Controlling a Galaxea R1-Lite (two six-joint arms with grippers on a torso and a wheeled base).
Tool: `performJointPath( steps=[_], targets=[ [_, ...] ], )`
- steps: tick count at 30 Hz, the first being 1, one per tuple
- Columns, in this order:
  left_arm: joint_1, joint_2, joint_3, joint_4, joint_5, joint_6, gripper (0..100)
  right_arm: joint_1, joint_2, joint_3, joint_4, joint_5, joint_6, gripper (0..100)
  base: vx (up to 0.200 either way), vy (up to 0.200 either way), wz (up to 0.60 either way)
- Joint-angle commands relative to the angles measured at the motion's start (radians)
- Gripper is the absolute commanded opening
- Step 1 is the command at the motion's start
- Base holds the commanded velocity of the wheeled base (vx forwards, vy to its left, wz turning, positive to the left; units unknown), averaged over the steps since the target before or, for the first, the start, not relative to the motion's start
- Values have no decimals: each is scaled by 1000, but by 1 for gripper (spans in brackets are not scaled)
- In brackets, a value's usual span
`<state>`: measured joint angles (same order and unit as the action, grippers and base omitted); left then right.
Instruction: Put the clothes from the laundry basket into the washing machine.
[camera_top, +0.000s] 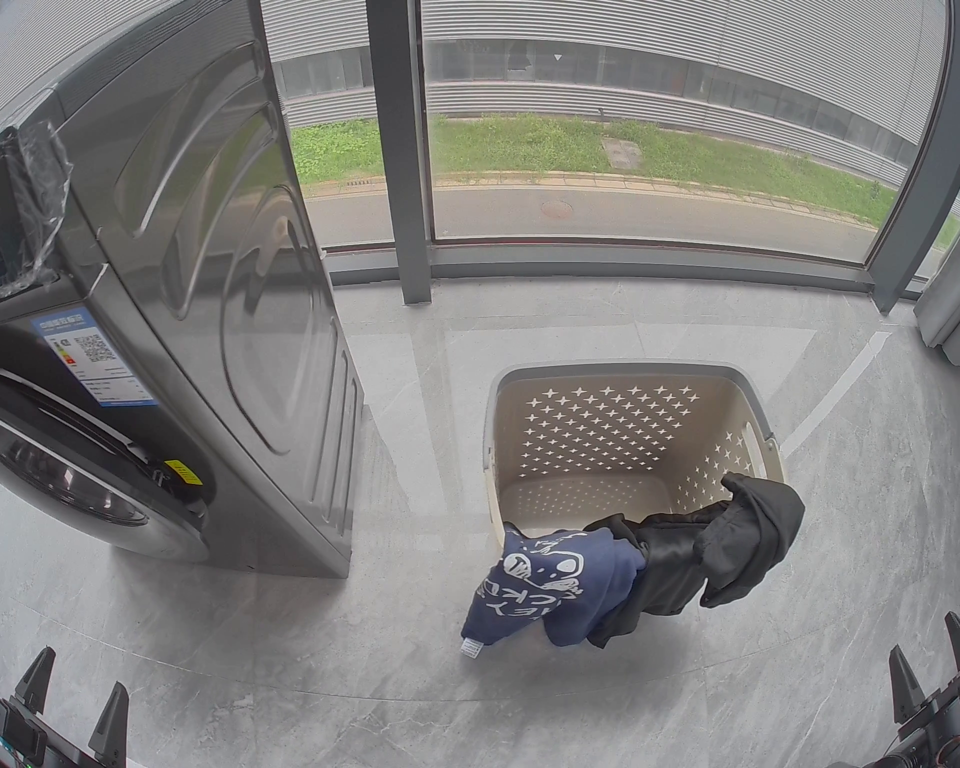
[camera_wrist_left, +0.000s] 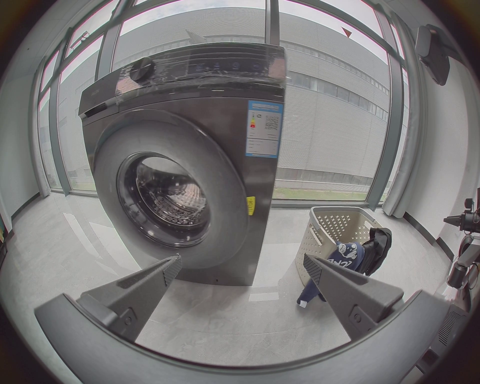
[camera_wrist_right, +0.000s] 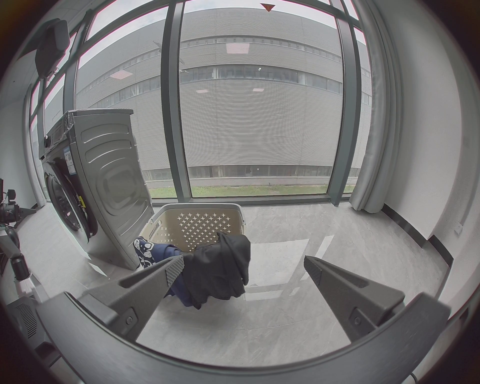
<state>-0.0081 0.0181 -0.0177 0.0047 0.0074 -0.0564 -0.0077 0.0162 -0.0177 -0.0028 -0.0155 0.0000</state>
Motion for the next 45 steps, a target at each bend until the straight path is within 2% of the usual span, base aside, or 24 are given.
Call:
performJointPath(
  steps=[1, 31, 40, 45],
  targets=[
    [0, -18, 16, 0, 0, 0, 100, 0, -16, 18, 0, 0, -2, 100, 0, 200, 0],
    [-1, -18, 16, 0, 0, -2, 100, 0, -16, 18, 0, 0, 0, 100, 0, 200, 0],
    [-1, -18, 16, 0, 0, -2, 100, -2, -16, 18, 0, 0, 0, 100, 0, 0, 0],
    [-1, -18, 16, 0, 0, -2, 100, -2, -16, 18, 0, 0, 0, 100, -200, 0, 0]
  ],
)
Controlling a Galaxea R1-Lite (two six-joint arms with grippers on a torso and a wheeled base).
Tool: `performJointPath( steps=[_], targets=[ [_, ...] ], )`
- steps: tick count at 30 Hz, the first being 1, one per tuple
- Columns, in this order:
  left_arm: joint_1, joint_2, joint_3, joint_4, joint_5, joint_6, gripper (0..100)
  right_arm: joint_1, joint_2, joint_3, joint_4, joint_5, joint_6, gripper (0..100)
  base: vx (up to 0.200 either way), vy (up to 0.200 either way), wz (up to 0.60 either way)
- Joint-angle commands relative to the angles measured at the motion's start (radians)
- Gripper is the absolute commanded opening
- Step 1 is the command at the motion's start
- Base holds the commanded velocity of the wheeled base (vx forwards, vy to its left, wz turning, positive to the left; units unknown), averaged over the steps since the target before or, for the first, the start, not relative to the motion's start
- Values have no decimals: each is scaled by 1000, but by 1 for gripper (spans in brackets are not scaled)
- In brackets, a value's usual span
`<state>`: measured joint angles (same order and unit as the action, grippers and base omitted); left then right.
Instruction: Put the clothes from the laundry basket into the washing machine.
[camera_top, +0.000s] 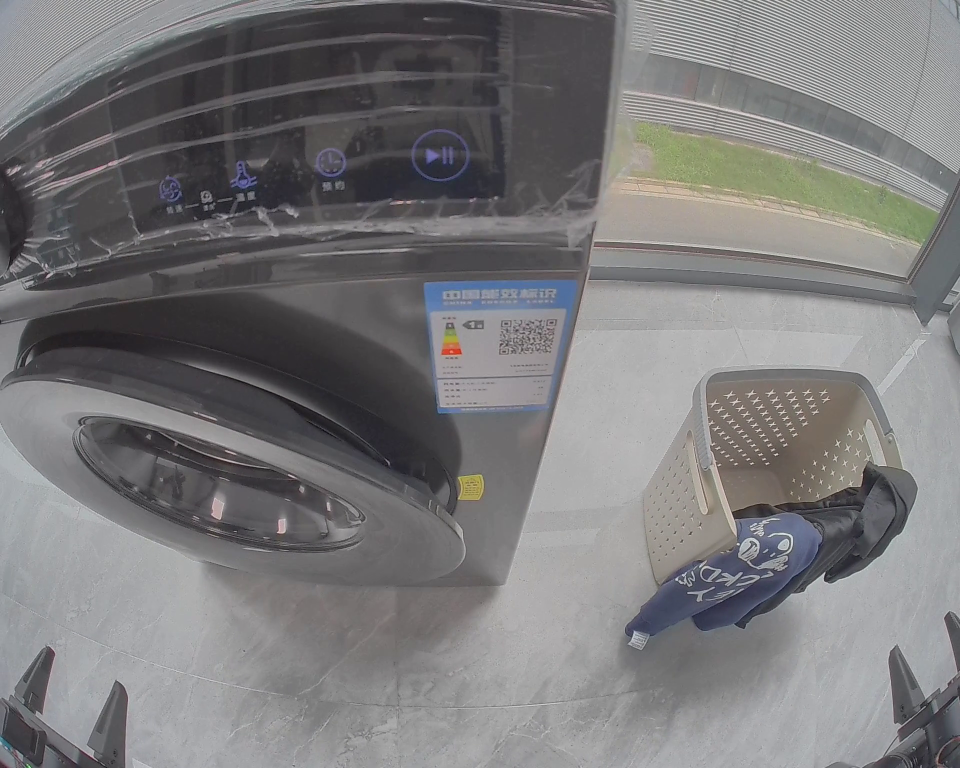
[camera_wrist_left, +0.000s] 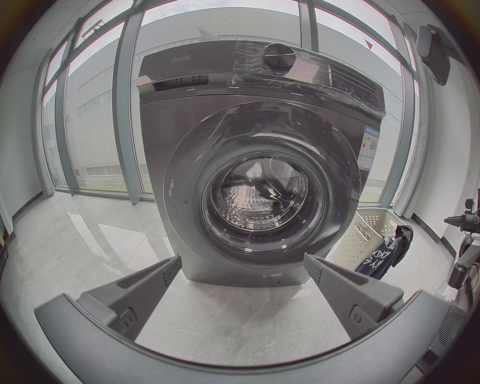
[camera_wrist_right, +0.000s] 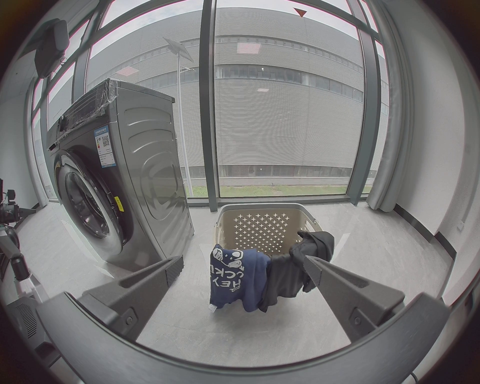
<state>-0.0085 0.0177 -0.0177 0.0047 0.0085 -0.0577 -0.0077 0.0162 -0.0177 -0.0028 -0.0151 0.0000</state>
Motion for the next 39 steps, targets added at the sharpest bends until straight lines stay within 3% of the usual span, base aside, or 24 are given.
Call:
performJointPath(
  steps=[1, 10, 31, 39],
  targets=[
    [1, -18, 16, 0, -1, -1, 100, 0, -16, 18, 0, 0, -2, 100, -200, 0, 0],
    [1, -18, 16, 0, -1, -1, 100, 0, -16, 18, 0, 0, -2, 100, 0, 0, 0],
    [1, -18, 16, 0, -1, -1, 100, -2, -16, 18, 0, 0, 0, 100, 0, 200, 0],
    [1, -18, 16, 0, -1, -1, 100, 0, -16, 18, 0, 0, -2, 100, 0, 0, 0]
  ],
)
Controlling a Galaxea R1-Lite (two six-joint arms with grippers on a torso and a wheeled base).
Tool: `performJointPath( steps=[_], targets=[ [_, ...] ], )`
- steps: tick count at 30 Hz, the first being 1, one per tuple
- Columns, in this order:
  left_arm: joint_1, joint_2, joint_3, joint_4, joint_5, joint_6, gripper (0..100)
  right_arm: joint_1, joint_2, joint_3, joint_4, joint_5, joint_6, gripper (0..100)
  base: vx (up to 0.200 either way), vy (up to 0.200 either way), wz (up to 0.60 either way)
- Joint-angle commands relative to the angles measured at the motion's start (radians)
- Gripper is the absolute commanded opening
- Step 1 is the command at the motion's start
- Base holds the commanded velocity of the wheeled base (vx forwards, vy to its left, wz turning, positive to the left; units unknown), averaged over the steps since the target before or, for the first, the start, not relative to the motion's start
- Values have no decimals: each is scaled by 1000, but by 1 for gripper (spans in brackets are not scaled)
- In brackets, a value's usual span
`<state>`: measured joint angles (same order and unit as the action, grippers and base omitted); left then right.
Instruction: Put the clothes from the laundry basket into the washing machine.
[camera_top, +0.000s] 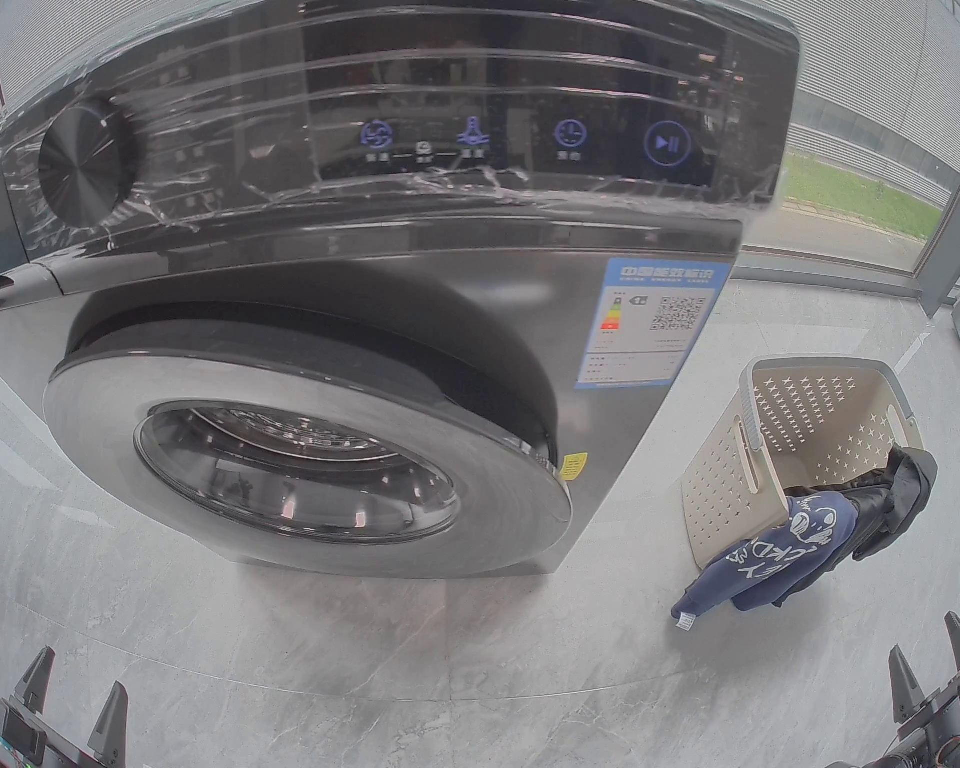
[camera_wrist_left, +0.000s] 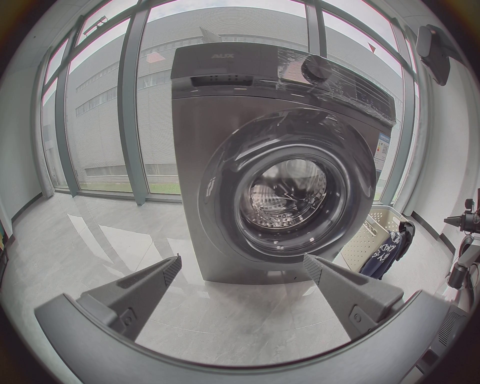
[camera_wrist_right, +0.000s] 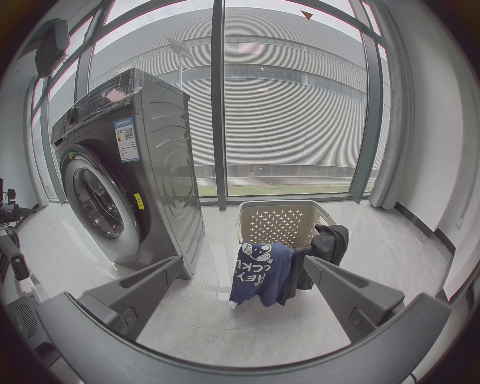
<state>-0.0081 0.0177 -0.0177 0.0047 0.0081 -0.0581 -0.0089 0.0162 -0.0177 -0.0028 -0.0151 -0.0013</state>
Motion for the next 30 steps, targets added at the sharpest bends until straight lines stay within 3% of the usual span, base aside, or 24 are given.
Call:
performJointPath(
  steps=[1, 10, 19, 30],
  targets=[
    [0, -18, 16, 0, 1, 0, 100, 0, -16, 18, 0, 0, 0, 100, 0, 0, 0],
    [0, -18, 16, 0, 0, 0, 100, 1, -16, 18, 0, 0, 0, 100, 0, 0, 200],
    [0, -18, 16, 0, 0, 0, 100, 1, -16, 18, 0, 0, 0, 100, 0, 200, 0],
    [-1, -18, 16, 0, 0, 0, 100, 0, -16, 18, 0, 0, 0, 100, 0, 0, 0]
  ],
)
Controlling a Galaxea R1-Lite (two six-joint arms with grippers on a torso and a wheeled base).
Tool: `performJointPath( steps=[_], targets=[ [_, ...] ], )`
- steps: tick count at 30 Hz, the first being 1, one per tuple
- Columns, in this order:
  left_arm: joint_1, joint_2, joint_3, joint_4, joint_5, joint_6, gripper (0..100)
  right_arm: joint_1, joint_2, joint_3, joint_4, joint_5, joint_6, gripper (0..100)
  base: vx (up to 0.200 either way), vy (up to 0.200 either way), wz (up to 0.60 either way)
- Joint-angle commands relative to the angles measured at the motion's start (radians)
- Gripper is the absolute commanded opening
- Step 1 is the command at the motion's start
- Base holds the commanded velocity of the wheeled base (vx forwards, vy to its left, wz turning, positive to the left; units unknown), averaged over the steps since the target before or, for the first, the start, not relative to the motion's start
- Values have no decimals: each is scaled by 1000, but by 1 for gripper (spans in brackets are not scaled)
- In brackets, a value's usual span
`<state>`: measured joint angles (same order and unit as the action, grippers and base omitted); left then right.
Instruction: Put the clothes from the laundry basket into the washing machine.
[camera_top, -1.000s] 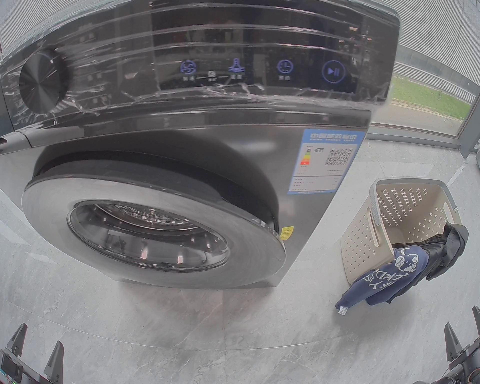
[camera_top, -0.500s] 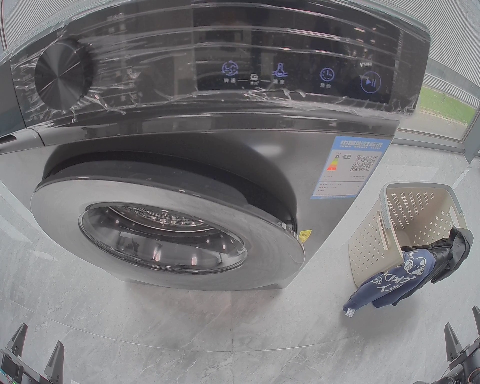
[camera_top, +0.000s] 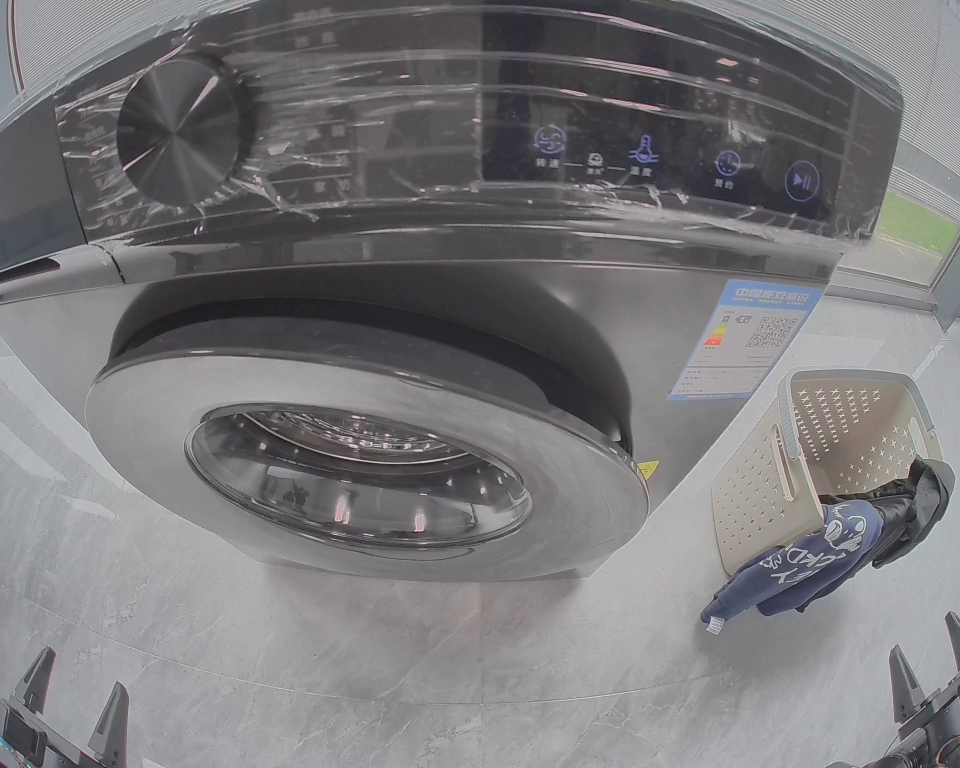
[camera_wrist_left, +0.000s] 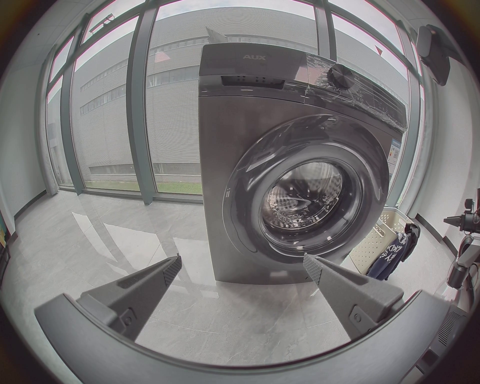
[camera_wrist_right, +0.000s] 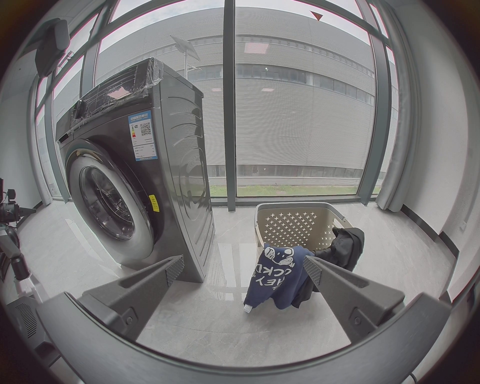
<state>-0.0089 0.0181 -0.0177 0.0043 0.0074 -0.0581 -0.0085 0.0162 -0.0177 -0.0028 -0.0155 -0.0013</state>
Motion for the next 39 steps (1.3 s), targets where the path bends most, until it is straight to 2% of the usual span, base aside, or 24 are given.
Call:
performJointPath(
  steps=[1, 22, 39],
  targets=[
    [1, -18, 16, 0, 0, 0, 100, -1, -16, 18, 0, 0, 0, 100, 0, 0, 0],
    [1, -18, 16, 0, 0, 0, 100, -1, -16, 18, 0, 0, 0, 100, 0, 200, 0],
    [1, -18, 16, 0, 0, 0, 100, -1, -16, 18, 0, 0, 0, 100, 0, 0, 0]
  ],
)
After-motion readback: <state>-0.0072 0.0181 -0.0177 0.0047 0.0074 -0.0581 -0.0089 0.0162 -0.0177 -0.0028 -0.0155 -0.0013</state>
